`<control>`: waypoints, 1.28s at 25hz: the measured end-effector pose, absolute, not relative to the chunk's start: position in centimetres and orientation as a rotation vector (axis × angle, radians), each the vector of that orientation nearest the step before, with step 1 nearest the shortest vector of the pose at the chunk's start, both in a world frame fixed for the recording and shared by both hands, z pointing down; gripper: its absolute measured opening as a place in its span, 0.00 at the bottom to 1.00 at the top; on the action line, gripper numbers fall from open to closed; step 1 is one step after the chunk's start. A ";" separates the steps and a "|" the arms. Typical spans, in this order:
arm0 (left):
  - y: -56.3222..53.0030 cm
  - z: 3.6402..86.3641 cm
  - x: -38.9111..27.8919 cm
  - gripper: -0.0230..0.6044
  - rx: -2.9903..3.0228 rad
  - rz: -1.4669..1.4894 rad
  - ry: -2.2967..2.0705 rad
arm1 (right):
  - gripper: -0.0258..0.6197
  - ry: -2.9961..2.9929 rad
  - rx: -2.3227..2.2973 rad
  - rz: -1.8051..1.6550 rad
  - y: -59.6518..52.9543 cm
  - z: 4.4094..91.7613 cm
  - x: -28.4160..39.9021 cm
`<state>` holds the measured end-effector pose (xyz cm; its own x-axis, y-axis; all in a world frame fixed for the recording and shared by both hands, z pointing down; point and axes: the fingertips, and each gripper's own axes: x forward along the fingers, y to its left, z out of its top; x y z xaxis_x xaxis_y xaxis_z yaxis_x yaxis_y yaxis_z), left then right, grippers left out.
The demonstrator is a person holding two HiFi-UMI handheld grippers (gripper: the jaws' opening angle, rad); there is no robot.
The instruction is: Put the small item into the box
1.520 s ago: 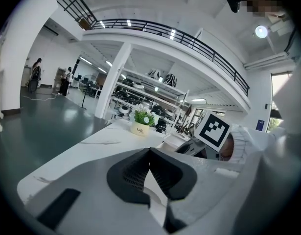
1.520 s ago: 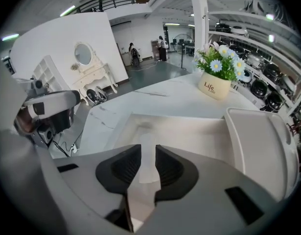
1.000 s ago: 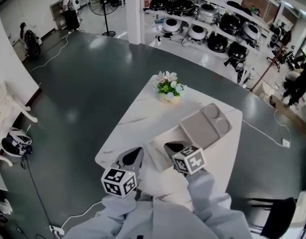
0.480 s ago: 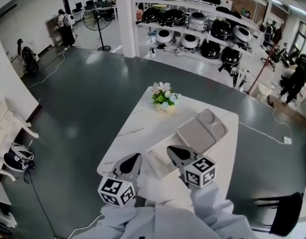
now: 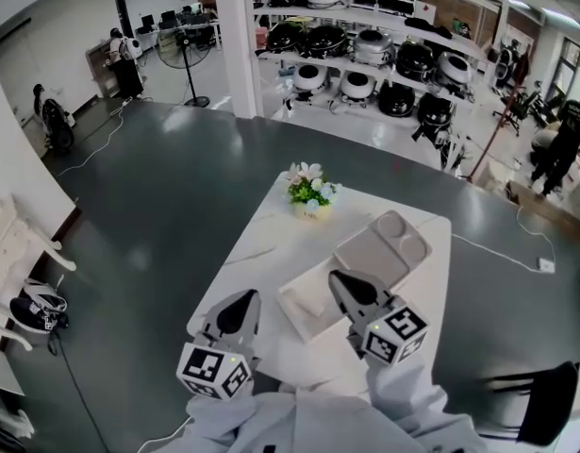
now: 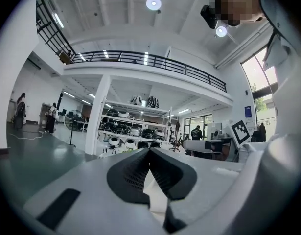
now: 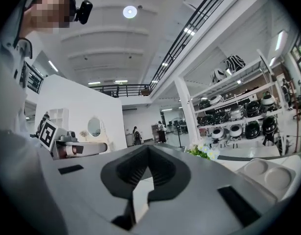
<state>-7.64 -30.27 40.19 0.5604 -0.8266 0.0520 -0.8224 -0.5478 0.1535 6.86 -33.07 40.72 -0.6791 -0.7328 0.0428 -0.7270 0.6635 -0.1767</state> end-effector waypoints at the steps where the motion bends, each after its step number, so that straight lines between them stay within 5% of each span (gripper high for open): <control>1: -30.2 39.9 -7.9 0.03 2.632 -0.046 -1.415 | 0.03 2.824 -1.256 -0.262 -33.0 40.3 7.1; 32: -29.9 39.3 -10.9 0.03 2.630 -0.053 -1.547 | 0.03 2.727 -1.434 -0.130 -32.3 39.7 10.9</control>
<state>-10.86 -29.91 39.35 0.4863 -0.8737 0.0156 -0.8705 -0.4828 0.0951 10.90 -32.35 39.66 -0.5664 -0.8241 -0.0122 -0.8192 0.5645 -0.1016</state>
